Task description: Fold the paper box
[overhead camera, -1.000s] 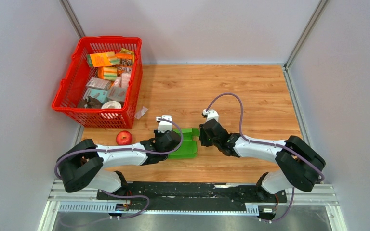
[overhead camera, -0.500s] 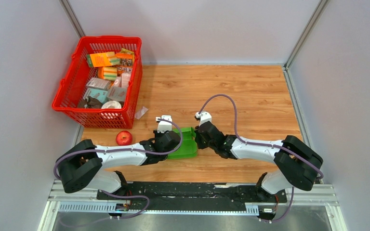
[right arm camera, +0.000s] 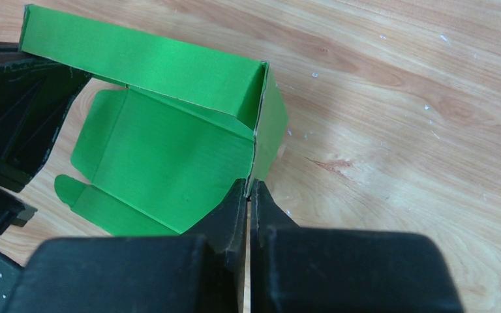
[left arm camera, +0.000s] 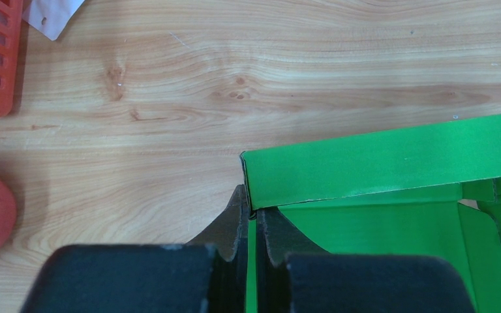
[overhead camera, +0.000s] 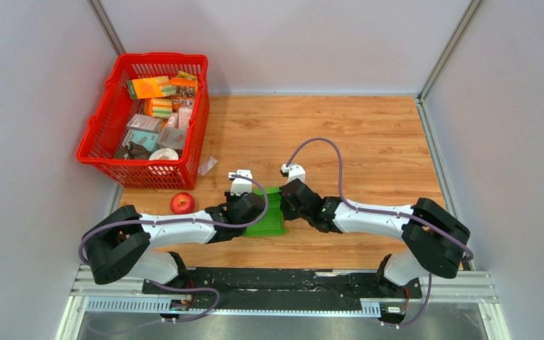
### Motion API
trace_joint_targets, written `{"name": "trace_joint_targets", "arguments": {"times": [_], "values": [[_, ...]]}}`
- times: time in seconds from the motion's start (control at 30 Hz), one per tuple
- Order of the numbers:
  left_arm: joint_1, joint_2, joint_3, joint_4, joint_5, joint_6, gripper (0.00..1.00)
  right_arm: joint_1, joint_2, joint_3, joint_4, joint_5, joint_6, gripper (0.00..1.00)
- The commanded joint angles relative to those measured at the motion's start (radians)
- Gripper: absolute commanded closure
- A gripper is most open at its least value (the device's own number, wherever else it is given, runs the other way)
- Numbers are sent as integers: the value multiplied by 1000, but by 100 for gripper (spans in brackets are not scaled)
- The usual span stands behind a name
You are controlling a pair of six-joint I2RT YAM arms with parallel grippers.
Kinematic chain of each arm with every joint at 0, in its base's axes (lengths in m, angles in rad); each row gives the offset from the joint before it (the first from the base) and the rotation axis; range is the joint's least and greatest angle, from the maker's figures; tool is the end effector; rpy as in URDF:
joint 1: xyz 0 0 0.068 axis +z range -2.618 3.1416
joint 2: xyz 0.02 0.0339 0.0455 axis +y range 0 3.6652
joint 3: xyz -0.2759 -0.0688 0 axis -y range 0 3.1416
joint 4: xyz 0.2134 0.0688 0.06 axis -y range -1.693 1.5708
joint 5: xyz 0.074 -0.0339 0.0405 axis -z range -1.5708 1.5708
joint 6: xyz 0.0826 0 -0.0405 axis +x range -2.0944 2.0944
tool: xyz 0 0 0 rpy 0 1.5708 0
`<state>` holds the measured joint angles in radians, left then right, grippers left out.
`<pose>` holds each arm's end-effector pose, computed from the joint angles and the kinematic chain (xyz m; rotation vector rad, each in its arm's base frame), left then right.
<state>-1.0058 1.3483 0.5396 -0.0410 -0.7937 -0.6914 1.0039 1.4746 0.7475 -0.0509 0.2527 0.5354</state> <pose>0.1766 -0.1686 0.1706 0.0010 2.1255 -0.0123 0.1799 0.2441 0.1830 -0.4264 2.3282 0.4728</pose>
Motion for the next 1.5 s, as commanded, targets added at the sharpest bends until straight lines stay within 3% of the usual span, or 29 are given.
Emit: {"name": "trace_joint_targets", "arguments": {"times": [0.0, 0.1, 0.2, 0.3, 0.47, 0.67, 0.8, 1.03, 1.1, 1.17, 1.3, 1.47], "values": [[-7, -12, -3, -23, 76, -3, 100, 16, 24, 93, 126, -12, 99, 100], [-7, -8, 0, -13, 80, 3, 100, 18, 46, 107, 129, -18, 103, 100], [-7, -5, 8, -28, 73, 6, 100, 16, 23, 107, 62, 75, 68, 100], [-7, -15, 2, -31, 67, 9, 100, 16, -16, 66, 19, 114, 32, 86], [-7, -28, -30, -19, 57, -16, 100, 15, -31, -31, 104, 62, -15, 65], [-7, -21, -30, -19, 63, -10, 100, 16, 16, -53, 165, 54, -49, 58], [-7, -32, -32, -28, 64, -7, 100, 25, 84, -16, 123, 147, -31, 57], [-7, -49, -49, -25, 54, -25, 100, 90, 193, 16, -3, 367, 47, 62], [-7, -49, -47, -28, 51, -19, 100, 94, 207, 12, -15, 408, 66, 75], [-7, -48, -49, -27, 50, -17, 100, 98, 201, 6, 3, 413, 61, 86], [-7, -38, -40, -23, 51, -10, 100, 98, 159, -10, 91, 335, 5, 96], [-7, -31, -38, -17, 54, -17, 100, 104, 194, 55, 27, 335, 1, 99]]}}
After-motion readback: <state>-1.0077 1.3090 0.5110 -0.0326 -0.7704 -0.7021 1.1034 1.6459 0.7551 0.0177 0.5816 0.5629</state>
